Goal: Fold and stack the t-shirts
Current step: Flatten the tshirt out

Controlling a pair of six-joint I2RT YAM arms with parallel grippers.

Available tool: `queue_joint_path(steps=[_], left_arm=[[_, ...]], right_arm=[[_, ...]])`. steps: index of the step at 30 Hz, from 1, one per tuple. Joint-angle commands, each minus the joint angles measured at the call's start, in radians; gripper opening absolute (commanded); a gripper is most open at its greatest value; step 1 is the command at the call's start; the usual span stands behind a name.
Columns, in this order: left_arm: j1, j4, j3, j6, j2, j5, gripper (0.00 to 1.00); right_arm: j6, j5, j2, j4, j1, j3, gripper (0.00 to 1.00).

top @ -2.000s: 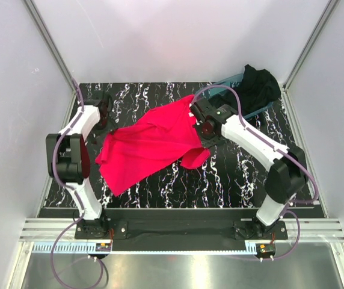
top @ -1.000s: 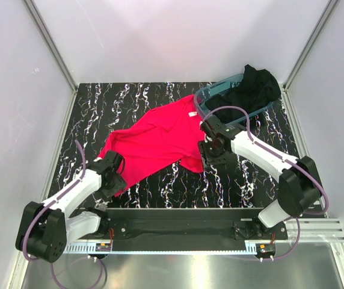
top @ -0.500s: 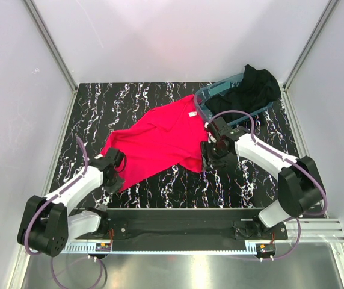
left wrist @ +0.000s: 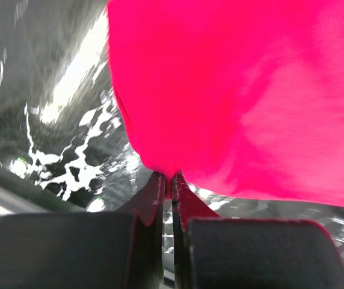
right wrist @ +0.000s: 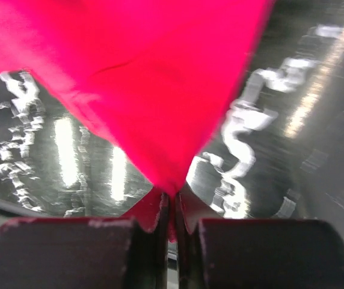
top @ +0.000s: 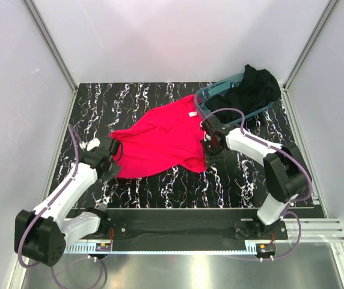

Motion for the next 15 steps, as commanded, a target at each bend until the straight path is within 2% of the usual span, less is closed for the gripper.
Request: queue_joint_path(steps=[1,4,6,9,11,12,13,15], left_arm=[[-0.002,-0.019,0.115,0.079,-0.063,-0.074,0.0],[-0.002,-0.022,0.181,0.121,-0.11,-0.076,0.0],[-0.002,-0.036,0.226,0.127,-0.132,-0.093,0.0],[-0.002,-0.094,0.267,0.118,-0.136,-0.143,0.0],[-0.002,-0.14,0.296,0.11,-0.141,-0.178,0.0],[0.0,-0.149,0.301,0.104,-0.146,-0.209,0.0],[0.0,-0.157,0.304,0.104,-0.15,-0.221,0.0],[0.001,-0.176,0.304,0.104,-0.158,-0.249,0.0]], right_arm=[[-0.038,0.175,-0.068,-0.131,-0.015,0.101,0.05],[-0.077,0.276,-0.149,-0.251,-0.017,0.199,0.05],[-0.12,0.277,-0.184,-0.289,-0.008,0.269,0.05],[-0.14,0.186,-0.142,-0.348,0.035,0.349,0.06],[-0.132,0.146,-0.093,-0.349,0.147,0.381,0.06],[-0.115,0.114,-0.039,-0.321,0.19,0.404,0.09],[-0.1,0.034,-0.01,-0.302,0.236,0.415,0.21],[-0.043,-0.113,0.048,-0.276,0.294,0.456,0.29]])
